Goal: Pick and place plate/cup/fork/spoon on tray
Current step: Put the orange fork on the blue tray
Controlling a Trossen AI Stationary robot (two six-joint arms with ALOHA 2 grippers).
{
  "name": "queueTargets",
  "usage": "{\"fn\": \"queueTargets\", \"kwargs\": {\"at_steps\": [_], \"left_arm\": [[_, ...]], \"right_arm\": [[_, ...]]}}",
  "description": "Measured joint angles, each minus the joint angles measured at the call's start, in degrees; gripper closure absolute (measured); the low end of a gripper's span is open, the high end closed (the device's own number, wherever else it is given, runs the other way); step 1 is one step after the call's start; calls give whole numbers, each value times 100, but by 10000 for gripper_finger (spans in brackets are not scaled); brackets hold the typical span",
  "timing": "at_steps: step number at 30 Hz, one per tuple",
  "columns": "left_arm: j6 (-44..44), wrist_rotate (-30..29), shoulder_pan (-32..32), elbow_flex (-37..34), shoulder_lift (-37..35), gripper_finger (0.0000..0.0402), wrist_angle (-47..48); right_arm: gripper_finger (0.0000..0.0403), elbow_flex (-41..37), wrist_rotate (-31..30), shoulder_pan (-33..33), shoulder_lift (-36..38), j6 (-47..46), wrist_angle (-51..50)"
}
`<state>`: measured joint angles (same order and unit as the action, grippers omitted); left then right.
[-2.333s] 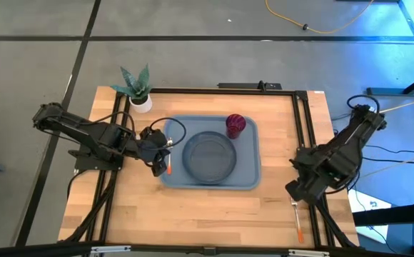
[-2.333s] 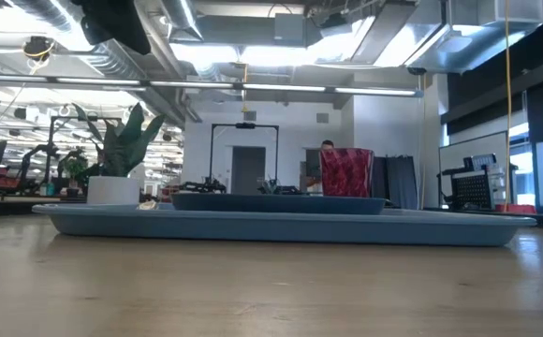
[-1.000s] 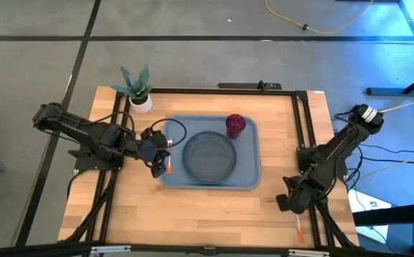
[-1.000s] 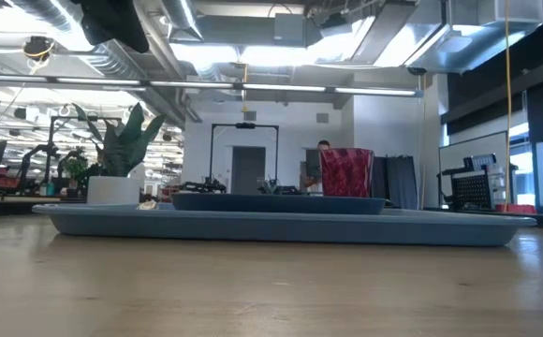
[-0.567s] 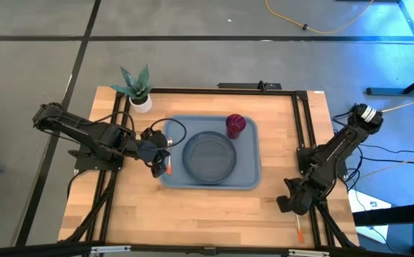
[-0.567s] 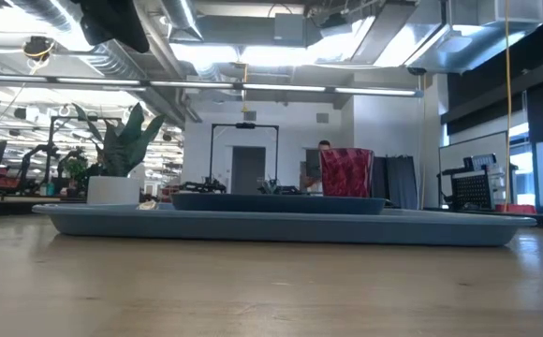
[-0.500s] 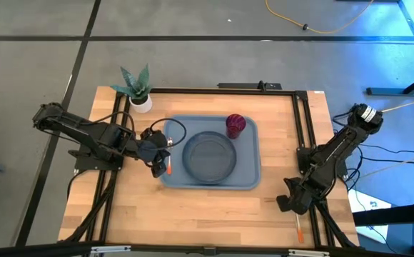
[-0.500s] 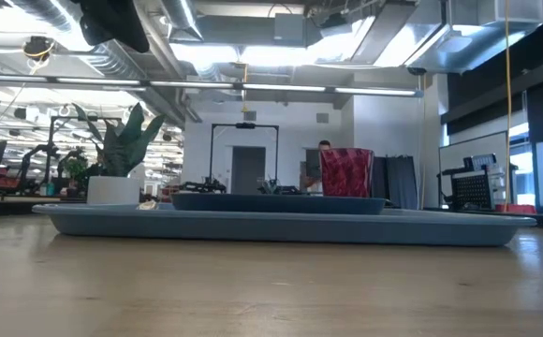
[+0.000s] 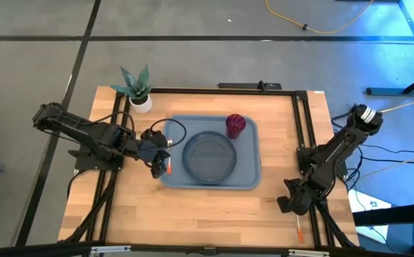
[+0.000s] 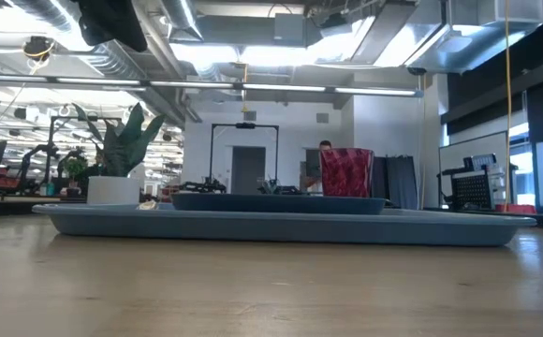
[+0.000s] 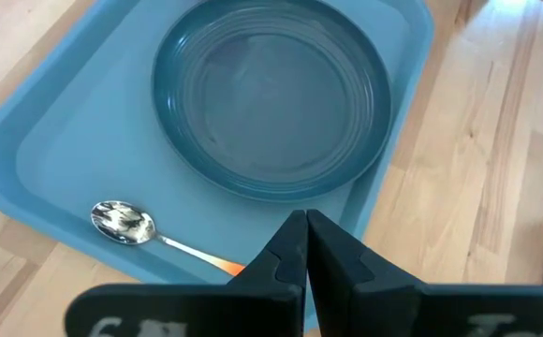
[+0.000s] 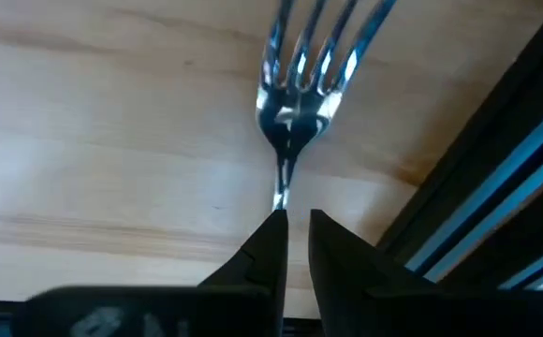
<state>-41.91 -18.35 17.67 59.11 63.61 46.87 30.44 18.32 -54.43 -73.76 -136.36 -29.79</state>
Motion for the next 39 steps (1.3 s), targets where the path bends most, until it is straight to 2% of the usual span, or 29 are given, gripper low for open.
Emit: {"fn": "queueTargets", "kwargs": {"at_steps": [9, 39], "left_arm": [[1, 0, -1, -4, 2, 401, 0], [-2, -2, 0, -2, 2, 401, -11]], "right_arm": [[353, 0, -44, -20, -201, 42, 125], [353, 57, -241, -27, -205, 55, 134]]}}
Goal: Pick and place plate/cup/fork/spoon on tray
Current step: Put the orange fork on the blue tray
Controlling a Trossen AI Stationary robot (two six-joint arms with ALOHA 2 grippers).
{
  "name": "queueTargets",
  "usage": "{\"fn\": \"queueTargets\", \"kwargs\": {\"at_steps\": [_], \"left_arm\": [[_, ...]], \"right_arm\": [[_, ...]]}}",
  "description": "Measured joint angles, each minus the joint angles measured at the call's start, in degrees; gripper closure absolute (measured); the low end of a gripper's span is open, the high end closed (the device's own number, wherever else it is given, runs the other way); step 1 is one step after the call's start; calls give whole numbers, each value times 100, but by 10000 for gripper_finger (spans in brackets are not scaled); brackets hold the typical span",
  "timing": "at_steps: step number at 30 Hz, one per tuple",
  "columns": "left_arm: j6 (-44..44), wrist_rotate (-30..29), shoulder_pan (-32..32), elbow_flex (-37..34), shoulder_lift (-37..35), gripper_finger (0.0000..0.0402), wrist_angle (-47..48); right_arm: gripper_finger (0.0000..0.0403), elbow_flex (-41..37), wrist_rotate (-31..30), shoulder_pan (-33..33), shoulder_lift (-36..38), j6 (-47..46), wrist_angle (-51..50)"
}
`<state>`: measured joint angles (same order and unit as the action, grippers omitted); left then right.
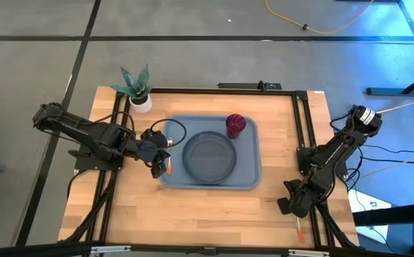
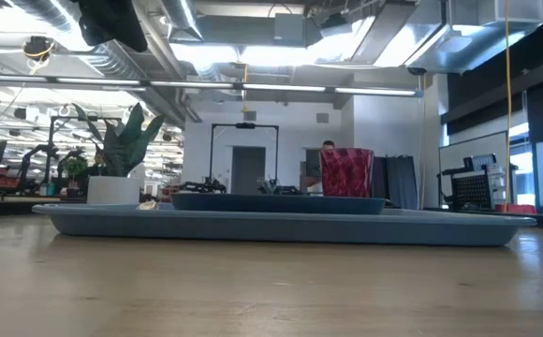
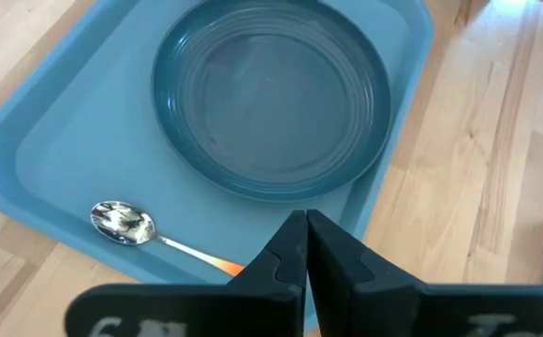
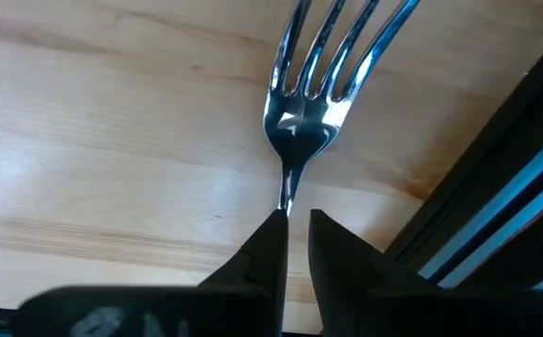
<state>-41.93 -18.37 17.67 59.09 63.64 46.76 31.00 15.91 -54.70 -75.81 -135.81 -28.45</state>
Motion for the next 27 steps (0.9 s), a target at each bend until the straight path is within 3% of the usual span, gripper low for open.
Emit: {"fn": "queueTargets", "kwargs": {"at_steps": [27], "left_arm": [[-4, -1, -1, 0, -1, 401, -61]], "right_arm": [[354, -31, -189, 13, 0, 19, 17]]}}
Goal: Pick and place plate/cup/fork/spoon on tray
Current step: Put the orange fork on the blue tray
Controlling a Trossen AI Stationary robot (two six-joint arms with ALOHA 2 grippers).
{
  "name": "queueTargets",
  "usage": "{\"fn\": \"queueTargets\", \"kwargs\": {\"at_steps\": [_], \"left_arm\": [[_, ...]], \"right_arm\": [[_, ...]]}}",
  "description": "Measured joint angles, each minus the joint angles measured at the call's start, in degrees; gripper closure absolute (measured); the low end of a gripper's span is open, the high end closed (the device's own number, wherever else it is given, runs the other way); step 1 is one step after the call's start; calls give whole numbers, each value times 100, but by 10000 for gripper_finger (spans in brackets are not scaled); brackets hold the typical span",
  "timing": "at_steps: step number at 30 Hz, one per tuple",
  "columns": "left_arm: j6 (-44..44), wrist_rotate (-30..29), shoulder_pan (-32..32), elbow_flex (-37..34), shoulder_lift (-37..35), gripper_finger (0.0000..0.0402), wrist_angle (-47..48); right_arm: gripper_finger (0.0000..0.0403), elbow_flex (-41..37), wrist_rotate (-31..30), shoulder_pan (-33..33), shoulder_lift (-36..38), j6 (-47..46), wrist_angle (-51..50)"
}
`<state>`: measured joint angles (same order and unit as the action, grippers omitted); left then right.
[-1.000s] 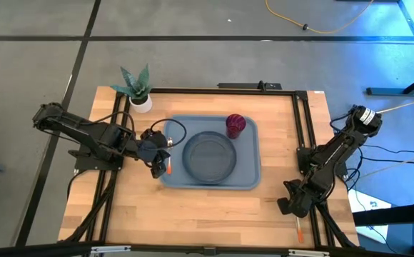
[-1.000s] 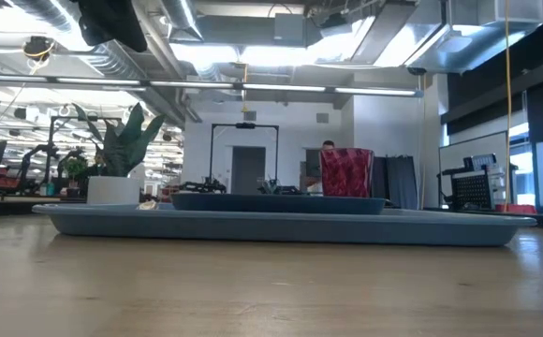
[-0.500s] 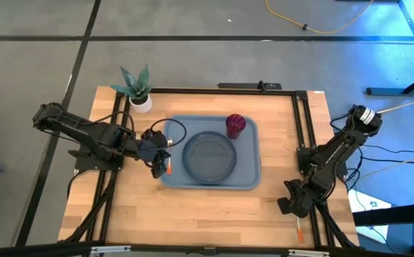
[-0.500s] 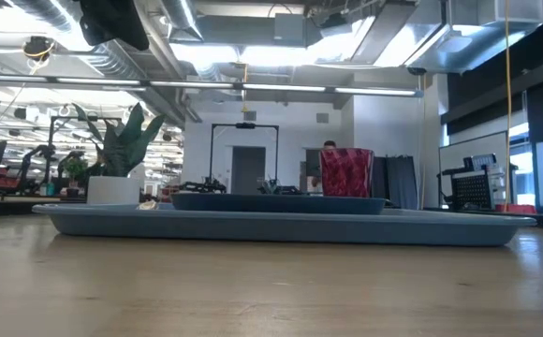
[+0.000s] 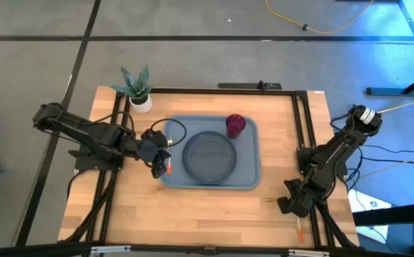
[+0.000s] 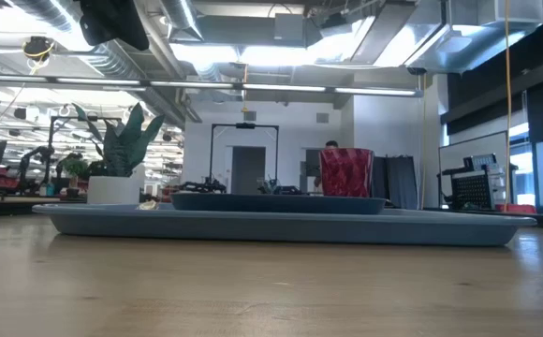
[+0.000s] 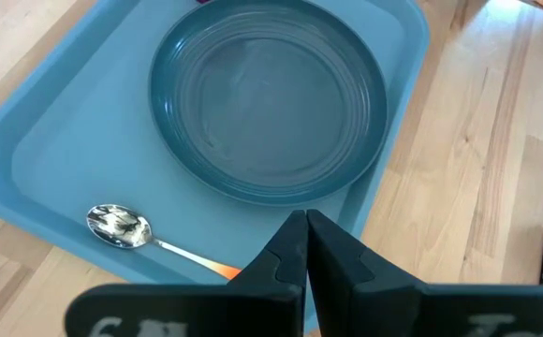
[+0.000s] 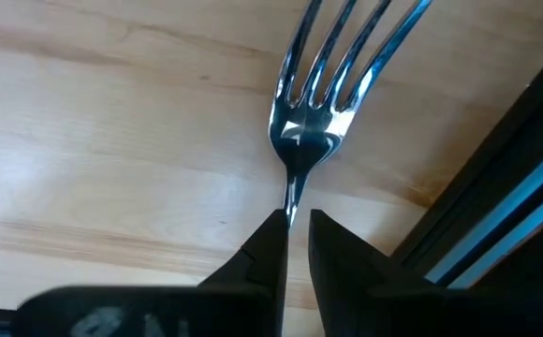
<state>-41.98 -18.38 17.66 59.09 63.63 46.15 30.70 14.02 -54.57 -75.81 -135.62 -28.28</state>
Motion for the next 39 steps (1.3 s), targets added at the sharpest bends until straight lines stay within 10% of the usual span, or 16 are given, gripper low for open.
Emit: {"fn": "queueTargets", "kwargs": {"at_steps": [15, 29, 39], "left_arm": [[35, -23, -3, 2, 1, 401, 1], [50, -27, -12, 4, 1, 401, -26], [48, -36, -12, 4, 1, 401, -54]], "right_arm": [[354, 801, -1102, 33, -44, 740, -167], [354, 805, -814, 59, -486, 270, 407], [354, 804, -16, 57, -879, 1900, 346]]}}
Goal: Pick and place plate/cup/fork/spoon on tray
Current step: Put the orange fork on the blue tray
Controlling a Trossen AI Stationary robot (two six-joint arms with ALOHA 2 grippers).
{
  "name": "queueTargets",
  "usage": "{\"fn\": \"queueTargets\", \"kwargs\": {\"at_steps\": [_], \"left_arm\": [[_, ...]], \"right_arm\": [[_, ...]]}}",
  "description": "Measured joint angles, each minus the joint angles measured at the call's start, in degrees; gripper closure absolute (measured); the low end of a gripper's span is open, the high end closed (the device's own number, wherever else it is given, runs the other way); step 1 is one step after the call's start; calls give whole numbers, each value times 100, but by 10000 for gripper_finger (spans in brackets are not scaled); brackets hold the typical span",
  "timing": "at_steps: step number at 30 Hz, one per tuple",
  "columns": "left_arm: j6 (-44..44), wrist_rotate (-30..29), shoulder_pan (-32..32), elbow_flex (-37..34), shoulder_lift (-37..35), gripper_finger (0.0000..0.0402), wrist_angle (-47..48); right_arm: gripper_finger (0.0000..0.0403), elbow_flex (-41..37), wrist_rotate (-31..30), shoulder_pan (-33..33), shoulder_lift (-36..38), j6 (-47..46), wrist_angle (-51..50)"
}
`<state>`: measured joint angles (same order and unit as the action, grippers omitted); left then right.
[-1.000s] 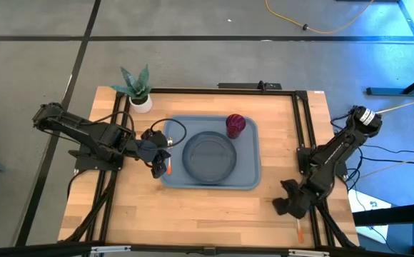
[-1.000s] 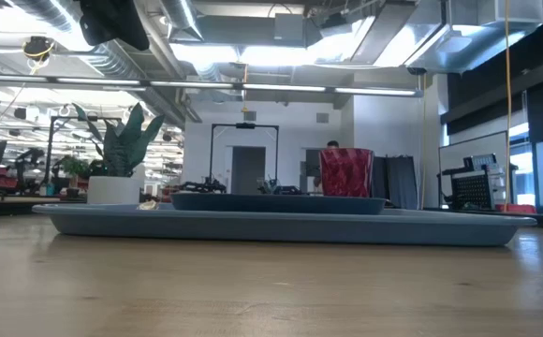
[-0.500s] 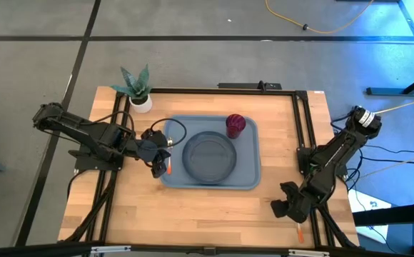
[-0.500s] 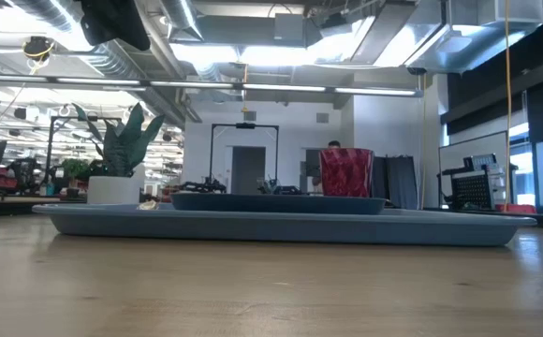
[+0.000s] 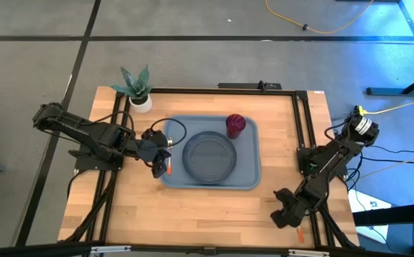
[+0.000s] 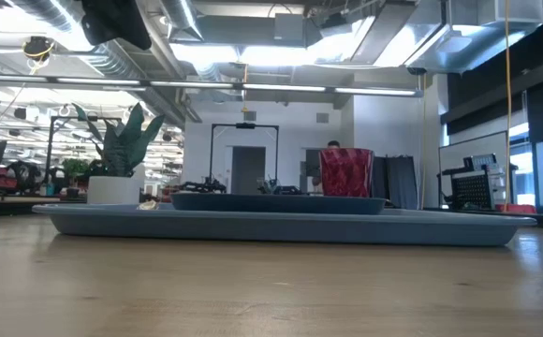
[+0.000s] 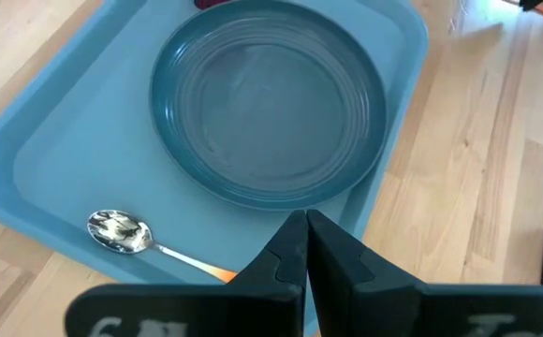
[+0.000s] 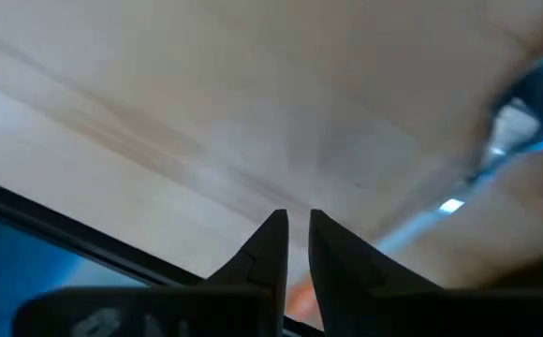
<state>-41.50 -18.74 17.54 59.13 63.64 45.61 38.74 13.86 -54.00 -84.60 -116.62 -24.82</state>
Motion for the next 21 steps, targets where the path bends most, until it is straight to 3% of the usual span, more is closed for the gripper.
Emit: {"fn": "queueTargets", "kwargs": {"at_steps": [4, 13, 21], "left_arm": [[-3, -5, 0, 0, 0, 401, -27], [-35, -14, 0, 0, 0, 401, -54], [-36, -20, 0, 0, 0, 401, -75]], "right_arm": [[354, -2, 253, 5, 74, 342, -321], [354, -2, 7, 277, 735, 1084, -1213], [353, -4, -177, 636, 1292, 3630, -2303]]}}
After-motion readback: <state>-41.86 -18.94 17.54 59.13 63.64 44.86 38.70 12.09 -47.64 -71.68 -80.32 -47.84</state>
